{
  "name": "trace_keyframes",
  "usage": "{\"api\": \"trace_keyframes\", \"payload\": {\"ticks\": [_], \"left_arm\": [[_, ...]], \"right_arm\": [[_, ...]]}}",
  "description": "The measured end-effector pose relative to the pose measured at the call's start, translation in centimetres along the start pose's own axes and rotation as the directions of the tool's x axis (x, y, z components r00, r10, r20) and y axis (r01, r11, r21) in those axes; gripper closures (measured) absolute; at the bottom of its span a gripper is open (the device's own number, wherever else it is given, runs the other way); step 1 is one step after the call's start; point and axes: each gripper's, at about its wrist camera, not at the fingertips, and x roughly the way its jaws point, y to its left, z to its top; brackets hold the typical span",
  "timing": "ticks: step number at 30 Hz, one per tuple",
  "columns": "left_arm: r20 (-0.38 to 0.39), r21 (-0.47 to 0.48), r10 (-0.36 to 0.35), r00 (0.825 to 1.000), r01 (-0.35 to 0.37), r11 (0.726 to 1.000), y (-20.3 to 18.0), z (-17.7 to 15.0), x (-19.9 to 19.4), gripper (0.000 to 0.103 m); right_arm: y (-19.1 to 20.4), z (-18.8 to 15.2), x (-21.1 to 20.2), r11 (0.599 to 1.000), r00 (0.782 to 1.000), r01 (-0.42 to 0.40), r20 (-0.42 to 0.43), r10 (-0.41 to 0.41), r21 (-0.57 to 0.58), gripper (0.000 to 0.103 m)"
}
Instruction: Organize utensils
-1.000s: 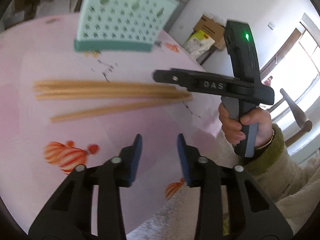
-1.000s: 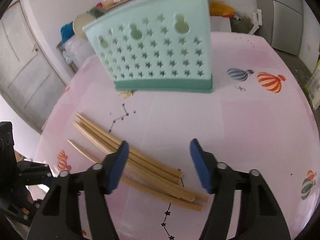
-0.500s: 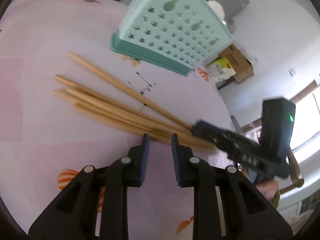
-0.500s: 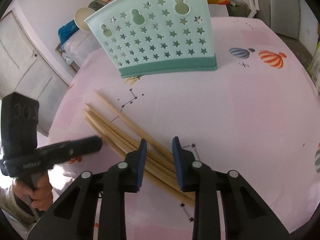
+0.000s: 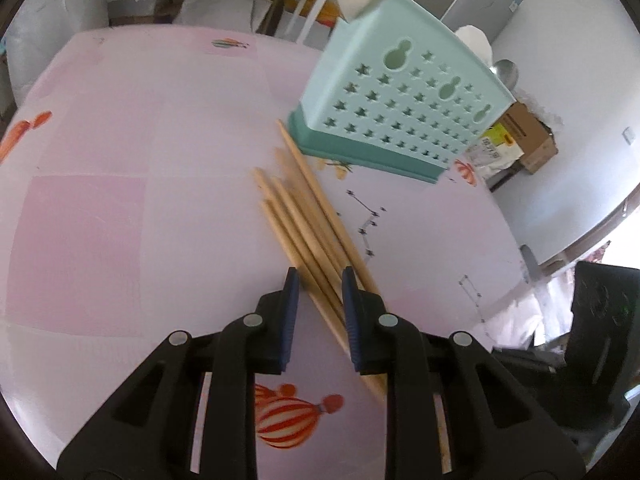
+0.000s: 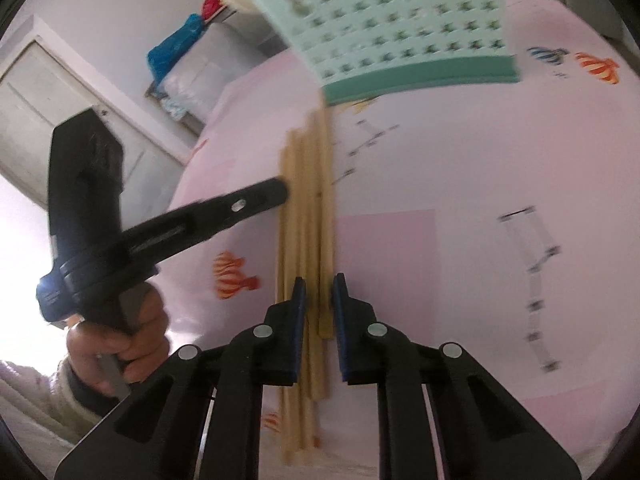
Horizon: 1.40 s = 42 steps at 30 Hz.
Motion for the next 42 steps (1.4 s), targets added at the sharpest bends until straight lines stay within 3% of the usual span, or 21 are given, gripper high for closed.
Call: {"api": "trace_keyframes", "payload": {"ticks": [4,18,24,30,42], "left_arm": [[0.017,0.012,0.034,0.999,-0.034,0.999,0.6,0.2,-0.3,0.083],[0.037,0.038,0.077,0.996,-0.079,0.996,1.6,-0.2,-1.1,0.083],[0.002,0.111,0.067,0.998,-0.067,0.992,0.9,-1.2,-1.8,0.083],[-0.022,0.219,0.074,0.997,-0.068,0.973,-0.9,-2.8,-2.2,0.083],[0.013,0.317,0.200,0.980,-0.194,0.928,-2.0,-3.1,-1.3,0.083]], "right_arm": [[1.4,-0.3,1.0,1.000,1.000,-0.027,-0.013,0.027,-0.009,0.091],[-0.8,-0.1,-1.1,0.997,0.996,0.078,0.039,-0.079,0.029,0.096],[-2.2,-0.8,-2.5,0.991,0.990,0.126,0.059,-0.128,0.033,0.096],[-2.9,-1.3,-3.5,0.987,0.985,0.156,0.069,-0.159,0.050,0.095],[-3.0,-2.0,-4.1,0.985,0.984,0.157,0.077,-0.162,0.069,0.095]]}}
